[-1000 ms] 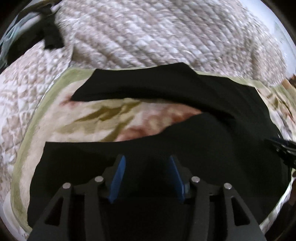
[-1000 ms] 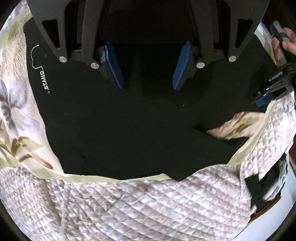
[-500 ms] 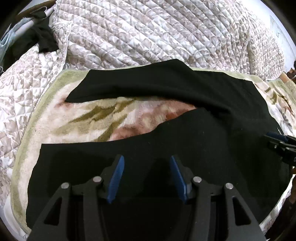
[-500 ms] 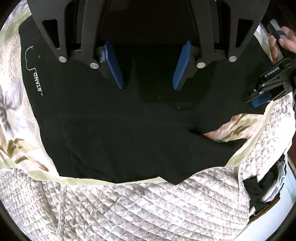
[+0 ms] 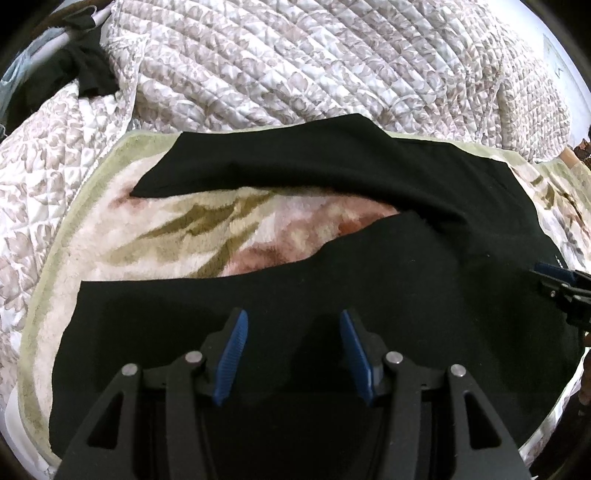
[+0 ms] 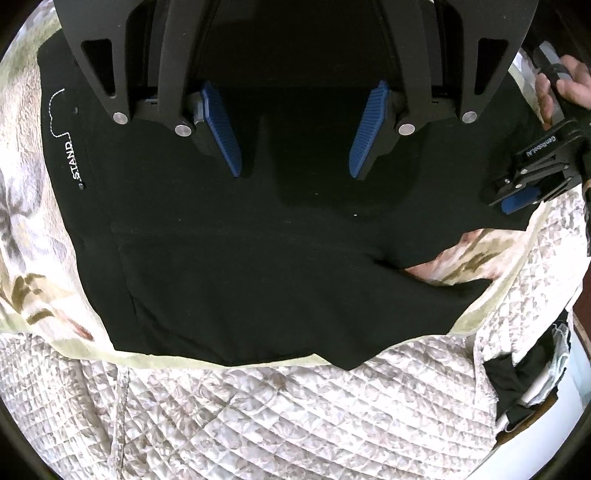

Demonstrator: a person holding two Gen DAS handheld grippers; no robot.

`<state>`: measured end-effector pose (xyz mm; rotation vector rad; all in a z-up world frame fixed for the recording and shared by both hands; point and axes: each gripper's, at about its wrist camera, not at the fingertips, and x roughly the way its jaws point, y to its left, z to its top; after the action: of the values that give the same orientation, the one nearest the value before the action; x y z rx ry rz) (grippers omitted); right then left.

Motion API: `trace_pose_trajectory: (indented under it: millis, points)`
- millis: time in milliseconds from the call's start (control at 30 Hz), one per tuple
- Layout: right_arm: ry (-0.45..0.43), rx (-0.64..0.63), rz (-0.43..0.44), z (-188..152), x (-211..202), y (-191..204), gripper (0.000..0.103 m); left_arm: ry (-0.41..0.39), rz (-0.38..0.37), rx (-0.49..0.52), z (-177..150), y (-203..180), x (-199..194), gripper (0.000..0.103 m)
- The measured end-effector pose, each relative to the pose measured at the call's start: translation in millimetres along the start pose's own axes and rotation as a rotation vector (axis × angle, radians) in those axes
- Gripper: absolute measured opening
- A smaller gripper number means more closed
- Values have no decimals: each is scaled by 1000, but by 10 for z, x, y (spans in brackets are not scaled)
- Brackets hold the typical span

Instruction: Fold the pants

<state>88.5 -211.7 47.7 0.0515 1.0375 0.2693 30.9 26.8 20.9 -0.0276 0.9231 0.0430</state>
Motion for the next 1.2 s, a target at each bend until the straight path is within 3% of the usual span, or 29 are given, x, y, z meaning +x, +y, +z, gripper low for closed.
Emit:
trace_pose_trajectory:
  millis: [200, 333, 433, 533, 733, 900, 1033, 1167, 1200]
  points:
    - [26, -34, 13, 173, 10, -21, 61, -7, -12, -8, 228, 105, -12, 56]
    - [32, -82, 67, 511, 96, -57, 63, -27, -55, -14, 583, 210, 76, 62]
    - [40, -148, 74, 781, 243, -87, 72, -29, -87, -16, 970, 299, 279, 68]
    - [40, -230, 24, 1046, 433, -99, 72, -11, -108, -48, 1339, 382, 564, 71]
    - [35, -307, 3, 1596, 819, -251, 72, 5, -104, -11, 1839, 262, 1113, 75]
    - [55, -234, 6, 1950, 1128, -522, 72, 46, -81, 28, 2114, 109, 1558, 78]
    - [137, -250, 5, 2052, 1446, -609, 72, 67, -79, 68, 2223, -1, 1777, 80]
    - [164, -281, 7, 2029, 1551, -612, 72, 92, -30, 122, 2227, -91, 1927, 93]
    - [169, -281, 5, 2028, 1545, -607, 68, 97, -35, 120, 2222, -84, 1952, 93]
